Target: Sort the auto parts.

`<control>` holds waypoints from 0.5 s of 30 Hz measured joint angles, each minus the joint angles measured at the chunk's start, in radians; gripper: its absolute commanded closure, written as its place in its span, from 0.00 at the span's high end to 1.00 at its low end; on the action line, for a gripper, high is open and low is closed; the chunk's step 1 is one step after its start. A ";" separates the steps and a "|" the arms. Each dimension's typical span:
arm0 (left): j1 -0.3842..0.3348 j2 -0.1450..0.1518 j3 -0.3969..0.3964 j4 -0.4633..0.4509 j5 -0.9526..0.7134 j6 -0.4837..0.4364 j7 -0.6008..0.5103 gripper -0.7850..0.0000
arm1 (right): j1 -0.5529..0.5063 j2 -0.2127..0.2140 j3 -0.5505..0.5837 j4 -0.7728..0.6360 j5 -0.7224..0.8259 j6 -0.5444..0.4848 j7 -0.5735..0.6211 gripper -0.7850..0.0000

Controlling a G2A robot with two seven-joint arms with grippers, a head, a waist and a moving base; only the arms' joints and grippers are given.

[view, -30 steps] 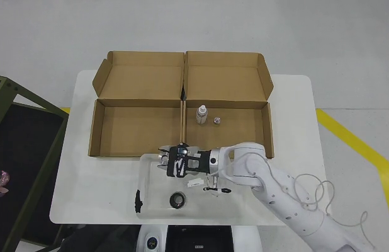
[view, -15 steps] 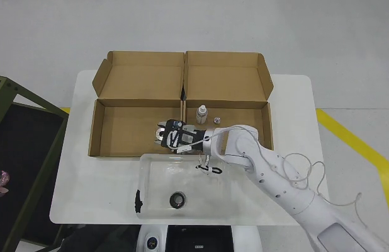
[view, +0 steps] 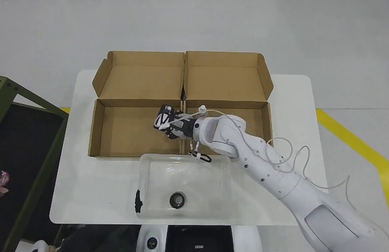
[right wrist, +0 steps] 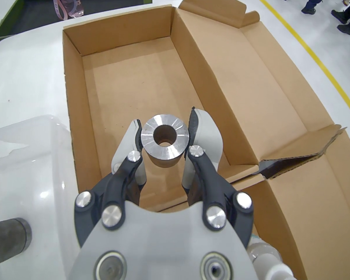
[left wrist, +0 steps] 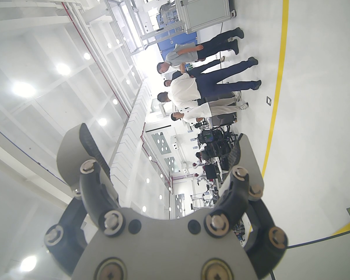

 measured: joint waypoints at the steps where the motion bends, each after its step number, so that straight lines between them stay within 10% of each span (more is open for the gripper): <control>1: 0.000 0.000 0.000 0.000 0.000 0.000 0.000 1.00 | 0.007 -0.005 -0.005 0.014 -0.001 0.006 -0.001 0.00; 15: 0.000 0.000 0.000 0.000 0.000 0.000 0.000 1.00 | 0.084 -0.085 -0.067 0.178 -0.033 0.072 0.001 0.00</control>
